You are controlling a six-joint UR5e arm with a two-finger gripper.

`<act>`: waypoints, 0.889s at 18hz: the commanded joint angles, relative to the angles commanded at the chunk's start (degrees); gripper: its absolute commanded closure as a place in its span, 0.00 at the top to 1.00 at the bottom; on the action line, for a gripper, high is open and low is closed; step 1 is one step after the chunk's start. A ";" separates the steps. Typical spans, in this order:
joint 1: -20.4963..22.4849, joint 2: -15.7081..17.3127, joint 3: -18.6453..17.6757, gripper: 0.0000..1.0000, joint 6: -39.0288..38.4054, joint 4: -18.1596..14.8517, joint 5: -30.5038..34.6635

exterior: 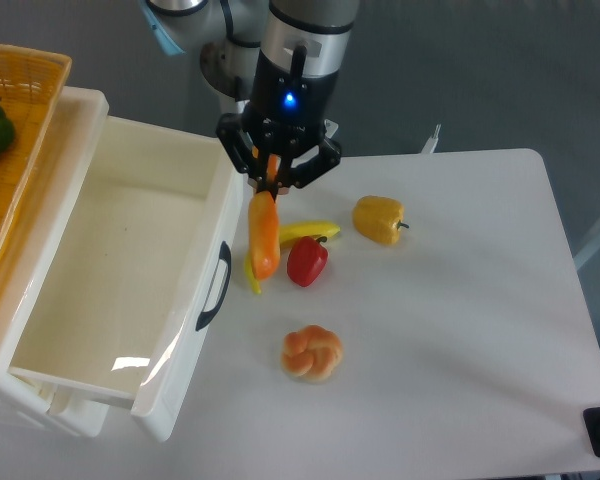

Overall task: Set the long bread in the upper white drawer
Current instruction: 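Carry the long orange bread over the open white drawer, then lower the long orange bread into the white drawer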

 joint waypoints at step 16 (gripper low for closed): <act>-8.44 -2.19 -3.43 0.00 -3.08 0.35 -1.41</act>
